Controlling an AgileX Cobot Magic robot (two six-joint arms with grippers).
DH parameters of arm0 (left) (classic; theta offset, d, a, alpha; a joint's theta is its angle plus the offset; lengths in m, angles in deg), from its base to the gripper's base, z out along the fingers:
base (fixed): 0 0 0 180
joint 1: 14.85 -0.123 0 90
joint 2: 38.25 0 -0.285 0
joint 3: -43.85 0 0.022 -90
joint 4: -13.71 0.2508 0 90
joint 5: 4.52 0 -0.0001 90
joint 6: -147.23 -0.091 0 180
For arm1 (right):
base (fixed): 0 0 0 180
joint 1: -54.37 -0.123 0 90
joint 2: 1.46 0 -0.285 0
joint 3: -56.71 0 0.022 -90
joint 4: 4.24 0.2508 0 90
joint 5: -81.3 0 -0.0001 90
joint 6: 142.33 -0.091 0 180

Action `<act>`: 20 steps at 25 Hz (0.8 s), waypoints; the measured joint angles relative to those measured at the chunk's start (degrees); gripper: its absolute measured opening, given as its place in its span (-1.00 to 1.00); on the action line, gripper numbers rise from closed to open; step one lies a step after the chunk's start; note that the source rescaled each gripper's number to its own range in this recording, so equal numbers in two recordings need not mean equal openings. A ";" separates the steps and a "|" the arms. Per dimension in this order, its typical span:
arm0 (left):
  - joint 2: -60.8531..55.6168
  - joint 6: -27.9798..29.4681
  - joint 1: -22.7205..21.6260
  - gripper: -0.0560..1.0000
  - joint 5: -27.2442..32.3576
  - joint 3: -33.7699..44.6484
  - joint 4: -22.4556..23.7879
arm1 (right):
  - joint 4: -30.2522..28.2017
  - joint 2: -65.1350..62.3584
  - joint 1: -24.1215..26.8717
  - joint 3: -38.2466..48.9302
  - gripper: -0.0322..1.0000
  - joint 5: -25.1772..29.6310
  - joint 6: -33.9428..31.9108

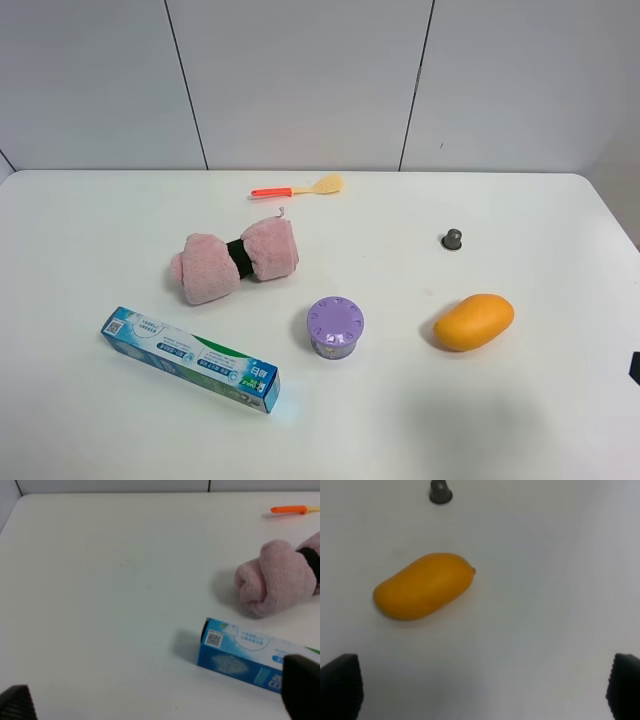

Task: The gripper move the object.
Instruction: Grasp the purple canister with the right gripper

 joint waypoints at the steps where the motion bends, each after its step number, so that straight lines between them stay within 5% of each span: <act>1: 0.00 0.00 0.00 1.00 0.00 0.00 0.00 | 0.63 0.42 0.00 -0.26 0.88 0.00 0.62; 20: 0.00 0.00 0.00 1.00 0.00 0.00 0.00 | 11.35 29.83 0.00 -26.01 0.88 -3.76 10.99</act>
